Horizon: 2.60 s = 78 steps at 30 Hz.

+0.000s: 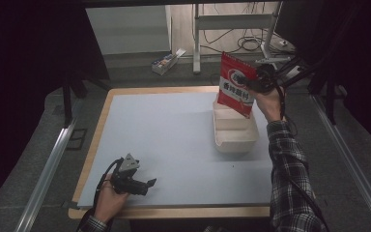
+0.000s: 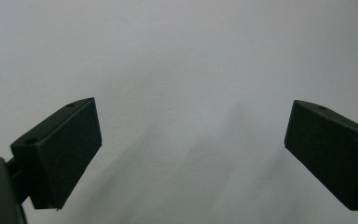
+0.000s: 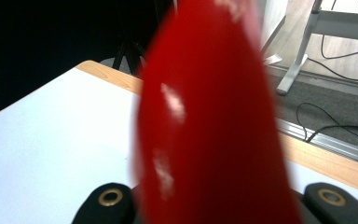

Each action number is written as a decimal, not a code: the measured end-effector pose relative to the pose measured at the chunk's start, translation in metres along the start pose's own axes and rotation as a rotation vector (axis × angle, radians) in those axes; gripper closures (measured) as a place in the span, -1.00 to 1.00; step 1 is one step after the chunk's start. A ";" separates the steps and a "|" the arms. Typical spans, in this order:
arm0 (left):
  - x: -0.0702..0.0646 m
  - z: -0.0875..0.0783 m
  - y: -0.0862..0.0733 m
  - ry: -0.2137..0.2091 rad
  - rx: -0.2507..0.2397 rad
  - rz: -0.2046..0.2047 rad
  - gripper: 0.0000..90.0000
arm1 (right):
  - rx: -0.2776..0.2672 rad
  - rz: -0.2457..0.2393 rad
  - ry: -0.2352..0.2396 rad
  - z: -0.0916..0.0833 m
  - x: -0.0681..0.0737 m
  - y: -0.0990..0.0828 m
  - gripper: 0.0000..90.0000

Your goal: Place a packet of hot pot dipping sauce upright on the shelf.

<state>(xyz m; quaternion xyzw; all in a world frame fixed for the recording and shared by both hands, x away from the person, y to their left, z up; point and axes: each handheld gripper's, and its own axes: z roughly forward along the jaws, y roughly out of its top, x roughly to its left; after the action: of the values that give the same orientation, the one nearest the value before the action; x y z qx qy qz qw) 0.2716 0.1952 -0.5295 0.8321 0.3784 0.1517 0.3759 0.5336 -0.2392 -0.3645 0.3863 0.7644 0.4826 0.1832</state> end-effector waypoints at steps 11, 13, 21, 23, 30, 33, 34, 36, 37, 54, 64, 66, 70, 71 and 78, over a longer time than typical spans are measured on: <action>0.001 0.000 0.000 -0.005 -0.005 -0.009 -0.92 | 0.030 0.008 0.016 0.017 0.003 -0.015 0.98; 0.002 -0.001 0.000 -0.018 -0.019 -0.025 -0.92 | 0.036 0.011 0.016 0.020 0.002 -0.018 0.98; 0.006 -0.004 -0.001 -0.030 -0.065 -0.059 -0.97 | 0.035 0.033 0.018 0.022 -0.004 -0.032 0.98; 0.005 -0.003 -0.001 -0.027 -0.058 -0.053 -0.98 | 0.037 0.034 0.012 0.021 -0.006 -0.034 0.97; 0.006 -0.002 -0.002 -0.032 -0.066 -0.060 -0.99 | 0.044 0.056 -0.008 0.017 -0.014 -0.041 0.97; 0.007 -0.003 -0.002 -0.032 -0.070 -0.066 -0.99 | 0.051 0.063 -0.025 0.017 -0.016 -0.040 0.97; 0.008 -0.003 -0.002 -0.034 -0.072 -0.069 -0.99 | 0.060 0.063 -0.038 0.017 -0.016 -0.039 0.96; 0.008 -0.002 -0.002 -0.038 -0.070 -0.073 -0.99 | 0.084 0.054 -0.074 0.018 -0.016 -0.038 0.95; 0.008 -0.002 -0.002 -0.039 -0.068 -0.073 -0.99 | 0.092 0.054 -0.082 0.019 -0.015 -0.038 0.93; 0.006 -0.003 -0.001 -0.037 -0.073 -0.066 -1.00 | 0.085 0.069 -0.106 0.010 -0.016 -0.037 -0.18; 0.004 -0.003 0.000 -0.041 -0.073 -0.057 -1.00 | 0.092 0.038 -0.081 0.002 -0.010 -0.039 -0.43; 0.004 -0.003 0.000 -0.040 -0.074 -0.057 -1.00 | 0.090 0.034 -0.075 0.000 -0.008 -0.039 -0.45; 0.004 -0.003 0.000 -0.040 -0.069 -0.052 -0.99 | 0.094 0.029 -0.064 -0.005 -0.005 -0.039 -0.51; 0.003 -0.003 0.000 -0.042 -0.068 -0.052 -0.99 | 0.094 0.029 -0.062 -0.006 -0.005 -0.040 -0.51; 0.002 -0.002 0.001 -0.049 -0.059 -0.042 -0.99 | 0.119 0.025 -0.056 -0.014 -0.001 -0.044 -0.51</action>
<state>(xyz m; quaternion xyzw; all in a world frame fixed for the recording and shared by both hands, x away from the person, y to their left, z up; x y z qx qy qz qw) 0.2722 0.1971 -0.5277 0.8159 0.3819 0.1347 0.4127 0.5067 -0.2589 -0.3964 0.4196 0.7813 0.4275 0.1754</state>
